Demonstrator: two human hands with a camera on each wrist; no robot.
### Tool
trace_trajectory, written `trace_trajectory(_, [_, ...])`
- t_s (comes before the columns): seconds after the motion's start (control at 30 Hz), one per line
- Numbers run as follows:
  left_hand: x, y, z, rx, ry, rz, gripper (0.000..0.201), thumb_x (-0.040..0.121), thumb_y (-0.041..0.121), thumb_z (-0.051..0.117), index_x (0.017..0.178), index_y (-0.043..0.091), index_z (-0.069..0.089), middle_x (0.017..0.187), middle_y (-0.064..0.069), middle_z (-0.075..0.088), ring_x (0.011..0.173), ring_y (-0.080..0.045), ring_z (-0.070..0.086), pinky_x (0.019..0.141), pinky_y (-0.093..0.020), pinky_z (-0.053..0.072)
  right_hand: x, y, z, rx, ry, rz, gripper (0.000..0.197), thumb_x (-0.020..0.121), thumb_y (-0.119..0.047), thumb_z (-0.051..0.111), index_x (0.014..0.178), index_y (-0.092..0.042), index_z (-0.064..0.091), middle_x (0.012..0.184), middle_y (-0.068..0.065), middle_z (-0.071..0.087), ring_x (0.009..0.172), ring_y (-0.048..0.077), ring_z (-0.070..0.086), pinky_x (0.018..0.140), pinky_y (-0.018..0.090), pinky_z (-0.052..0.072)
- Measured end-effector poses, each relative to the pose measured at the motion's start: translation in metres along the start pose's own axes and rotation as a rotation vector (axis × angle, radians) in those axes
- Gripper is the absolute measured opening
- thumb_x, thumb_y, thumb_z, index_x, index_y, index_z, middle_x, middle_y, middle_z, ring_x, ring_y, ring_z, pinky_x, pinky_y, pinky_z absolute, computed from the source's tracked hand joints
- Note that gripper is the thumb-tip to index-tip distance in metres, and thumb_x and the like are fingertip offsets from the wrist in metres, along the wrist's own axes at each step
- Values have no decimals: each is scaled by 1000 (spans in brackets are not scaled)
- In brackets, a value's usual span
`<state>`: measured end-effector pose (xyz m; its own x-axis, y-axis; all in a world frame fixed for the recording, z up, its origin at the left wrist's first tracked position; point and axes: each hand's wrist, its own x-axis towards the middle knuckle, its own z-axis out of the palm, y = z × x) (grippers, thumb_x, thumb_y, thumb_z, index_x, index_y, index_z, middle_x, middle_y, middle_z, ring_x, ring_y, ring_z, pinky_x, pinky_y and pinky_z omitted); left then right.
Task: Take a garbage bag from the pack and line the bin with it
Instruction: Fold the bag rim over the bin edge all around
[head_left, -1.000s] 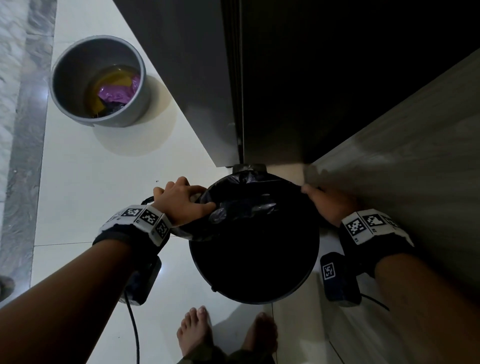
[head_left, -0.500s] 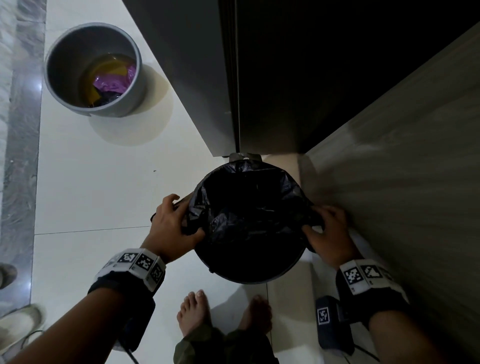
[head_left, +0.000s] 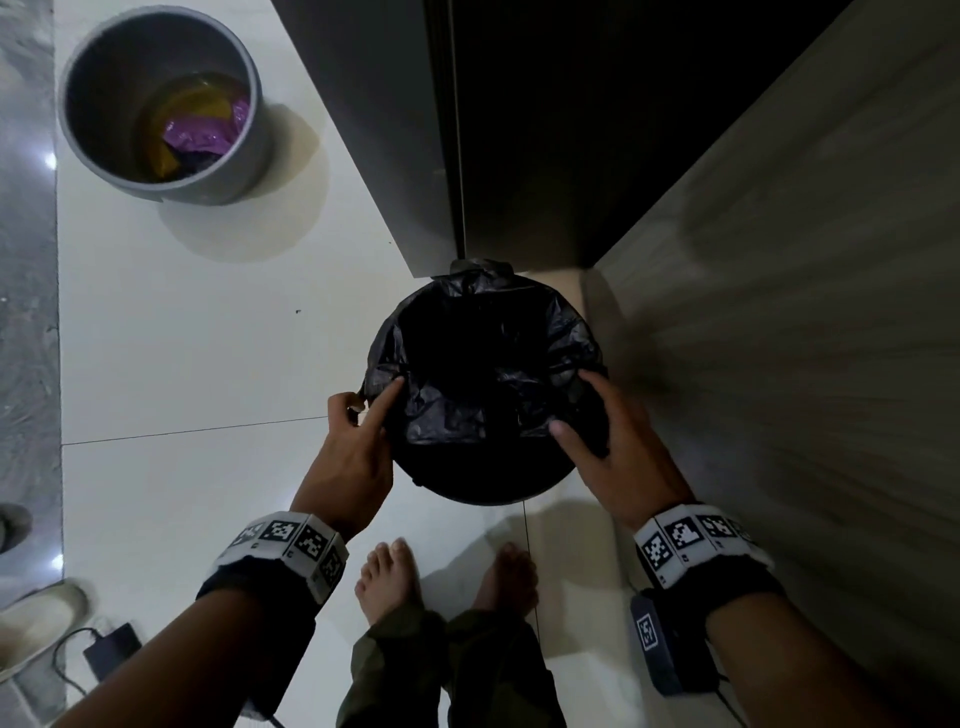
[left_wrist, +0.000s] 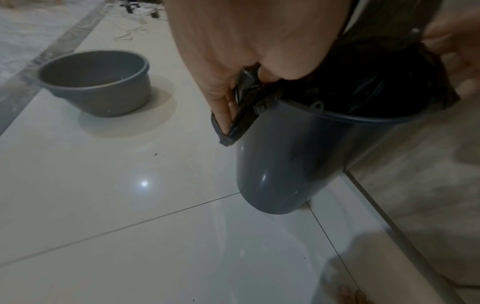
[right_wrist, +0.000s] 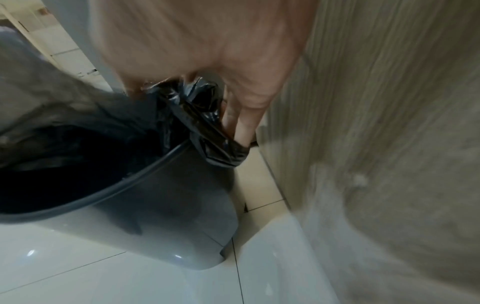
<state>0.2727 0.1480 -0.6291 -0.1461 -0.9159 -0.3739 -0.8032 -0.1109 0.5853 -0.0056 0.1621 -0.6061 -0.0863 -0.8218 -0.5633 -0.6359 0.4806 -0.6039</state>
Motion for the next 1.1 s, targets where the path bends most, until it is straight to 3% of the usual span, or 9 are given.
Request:
trace_trajectory(0.13, [-6, 5, -1, -10, -70, 16, 49, 91, 19, 49, 138, 28, 40, 111, -1, 29, 71, -5, 53, 74, -19, 41, 3, 15, 2, -46, 78, -35, 29, 91, -37, 51, 119, -29, 55, 119, 6, 51, 96, 24, 62, 84, 40, 54])
trace_trajectory(0.23, [-7, 3, -2, 26, -46, 84, 45, 86, 26, 62, 130, 23, 51, 109, -3, 31, 70, -10, 56, 76, -17, 43, 1, 24, 7, -53, 150, -54, 20, 92, -24, 53, 105, -16, 66, 114, 6, 52, 83, 15, 56, 79, 28, 48])
trace_trajectory(0.37, [-6, -5, -1, 59, 14, 97, 14, 86, 15, 63, 98, 10, 67, 97, -5, 37, 60, -10, 44, 62, -26, 41, -9, 29, 13, -82, 214, -55, 18, 92, -21, 53, 99, -11, 67, 119, 3, 46, 85, 12, 51, 78, 27, 45])
trace_trajectory(0.57, [-16, -10, -2, -1, -59, 183, 10, 78, 2, 63, 74, 8, 55, 88, -1, 43, 69, 1, 52, 63, -12, 41, -25, 17, 23, -111, 107, -53, 17, 93, -24, 49, 108, -21, 56, 107, -4, 56, 88, 17, 60, 73, 32, 50])
trace_trajectory(0.7, [-21, -12, -2, -14, -90, 166, 18, 77, 1, 60, 77, 16, 51, 80, 8, 43, 72, 2, 51, 65, -13, 40, -33, 13, 28, -181, 30, -56, 35, 89, -31, 56, 122, -29, 48, 109, -9, 51, 87, 11, 57, 73, 30, 50])
trace_trajectory(0.77, [-24, -9, -4, -73, -117, 134, 23, 82, -1, 57, 98, 15, 54, 82, 14, 47, 77, 9, 52, 66, -6, 39, -31, 14, 31, -192, 24, -57, 26, 91, -28, 53, 117, -26, 55, 111, -1, 59, 90, 18, 60, 75, 32, 51])
trace_trajectory(0.87, [-25, -11, -3, -65, -140, 126, 46, 86, 2, 53, 127, 22, 50, 87, 7, 56, 73, -3, 55, 68, -15, 44, -31, 17, 39, -148, 34, -74, 19, 92, -23, 51, 106, -20, 64, 108, 2, 62, 89, 17, 60, 77, 31, 52])
trace_trajectory(1.0, [-26, -14, -2, 3, -97, 192, 21, 84, -1, 57, 98, 10, 68, 74, 10, 49, 61, -2, 49, 61, -18, 40, -40, 26, 43, -96, 167, -122, 17, 89, -23, 59, 100, -14, 69, 104, -9, 46, 84, 7, 52, 70, 9, 39])
trace_trajectory(1.1, [-31, -18, -4, -49, -108, 219, 13, 79, 4, 53, 79, 12, 63, 74, 1, 52, 62, -13, 53, 61, -33, 50, -46, 33, 42, -87, 213, -132, 14, 87, -22, 62, 94, -13, 70, 99, -12, 47, 79, 4, 52, 69, 10, 38])
